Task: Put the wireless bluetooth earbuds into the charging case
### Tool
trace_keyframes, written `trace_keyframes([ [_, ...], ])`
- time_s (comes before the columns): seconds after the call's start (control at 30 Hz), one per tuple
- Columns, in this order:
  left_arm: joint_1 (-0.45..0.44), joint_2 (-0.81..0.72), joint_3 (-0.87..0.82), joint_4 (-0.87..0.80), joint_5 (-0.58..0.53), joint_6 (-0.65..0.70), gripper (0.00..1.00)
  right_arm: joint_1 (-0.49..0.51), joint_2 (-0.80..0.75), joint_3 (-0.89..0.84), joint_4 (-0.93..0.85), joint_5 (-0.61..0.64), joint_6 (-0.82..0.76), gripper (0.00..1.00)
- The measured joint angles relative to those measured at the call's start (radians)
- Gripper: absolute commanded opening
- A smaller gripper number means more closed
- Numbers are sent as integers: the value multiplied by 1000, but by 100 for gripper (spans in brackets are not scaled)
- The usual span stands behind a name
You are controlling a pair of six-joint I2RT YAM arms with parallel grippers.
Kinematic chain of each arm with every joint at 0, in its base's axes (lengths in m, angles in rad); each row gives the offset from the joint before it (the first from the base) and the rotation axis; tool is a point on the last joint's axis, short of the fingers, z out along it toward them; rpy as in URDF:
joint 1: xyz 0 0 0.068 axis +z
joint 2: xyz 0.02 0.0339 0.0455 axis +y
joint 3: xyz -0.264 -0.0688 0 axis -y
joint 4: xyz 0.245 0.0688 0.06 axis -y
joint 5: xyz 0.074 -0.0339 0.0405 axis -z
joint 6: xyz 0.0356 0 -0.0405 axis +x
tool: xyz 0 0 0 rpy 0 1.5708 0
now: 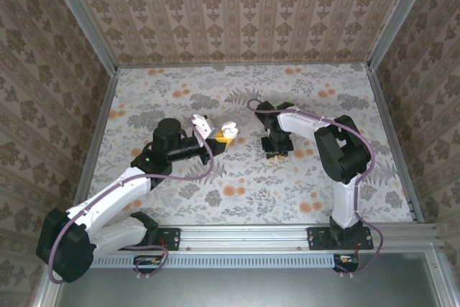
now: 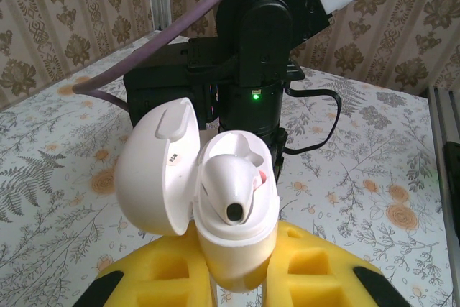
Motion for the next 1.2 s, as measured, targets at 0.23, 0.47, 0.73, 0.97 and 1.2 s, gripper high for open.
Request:
trace_keyframes([
  [0.23,0,1,0,0,0,0,0,0,4,6,-5,0,7,27],
  [0.47,0,14,0,-2,1,0,0,0,4,10,-8,1,7,18],
  [0.73,0,14,0,-2,1,0,0,6,-8,5,11,14,6,16],
  [0.97,0,21,0,6,1,-3,0,34,-181,-53,57,69,6,14],
  [1.2,0,42,0,31,1,-27,0,90,-432,-111,153,110,-31,11],
])
